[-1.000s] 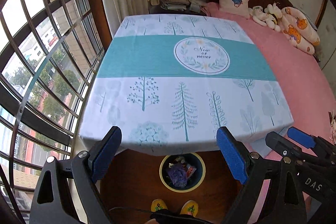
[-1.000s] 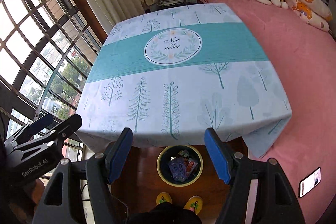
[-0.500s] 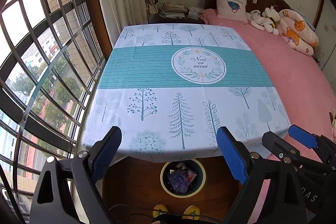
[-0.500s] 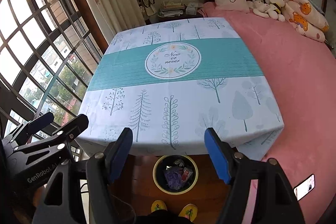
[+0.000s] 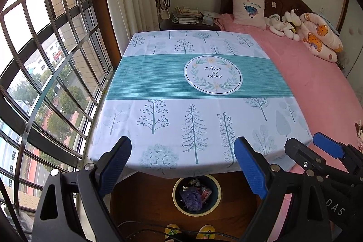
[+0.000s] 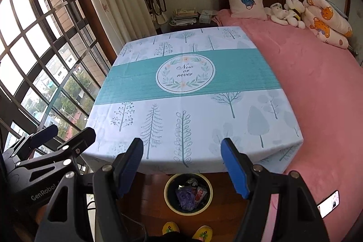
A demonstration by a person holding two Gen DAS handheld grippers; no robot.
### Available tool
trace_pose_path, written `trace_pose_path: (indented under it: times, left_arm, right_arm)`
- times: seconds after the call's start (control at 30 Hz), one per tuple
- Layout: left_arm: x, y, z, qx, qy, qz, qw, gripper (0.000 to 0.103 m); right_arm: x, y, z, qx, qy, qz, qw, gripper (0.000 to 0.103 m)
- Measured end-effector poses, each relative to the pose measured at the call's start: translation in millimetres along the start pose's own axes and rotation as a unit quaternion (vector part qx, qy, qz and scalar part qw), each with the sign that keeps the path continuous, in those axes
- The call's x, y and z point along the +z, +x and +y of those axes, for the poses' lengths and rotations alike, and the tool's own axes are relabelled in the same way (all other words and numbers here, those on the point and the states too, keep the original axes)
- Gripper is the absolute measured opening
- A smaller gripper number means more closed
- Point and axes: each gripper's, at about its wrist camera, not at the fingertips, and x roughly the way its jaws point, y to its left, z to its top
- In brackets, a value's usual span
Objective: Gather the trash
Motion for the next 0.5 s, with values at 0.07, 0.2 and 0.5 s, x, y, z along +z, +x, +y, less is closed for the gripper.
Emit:
trace_pose_path:
  times: [0.07, 0.2, 0.5]
  left_arm:
    - [-0.7, -0.3, -0.3, 0.000, -0.001, -0.001, 1.0000, 0.091]
    - [-0.2, -0.2, -0.6, -0.001, -0.001, 0.001, 1.0000, 0.091]
    - [-2.1, -0.3, -2.8, -0.004, -0.001, 0.005, 1.0000, 0.091]
  right_arm:
    - [-0.4, 0.0, 0.4, -0.001, 0.000, 0.000, 1.000, 0.071]
    - [-1.1, -1.0, 0.0, -0.005, -0.001, -0.001, 1.000, 0.071]
    - [-1.8, -1.7, 0.7, -0.007, -0.003, -0.001, 1.000, 0.071]
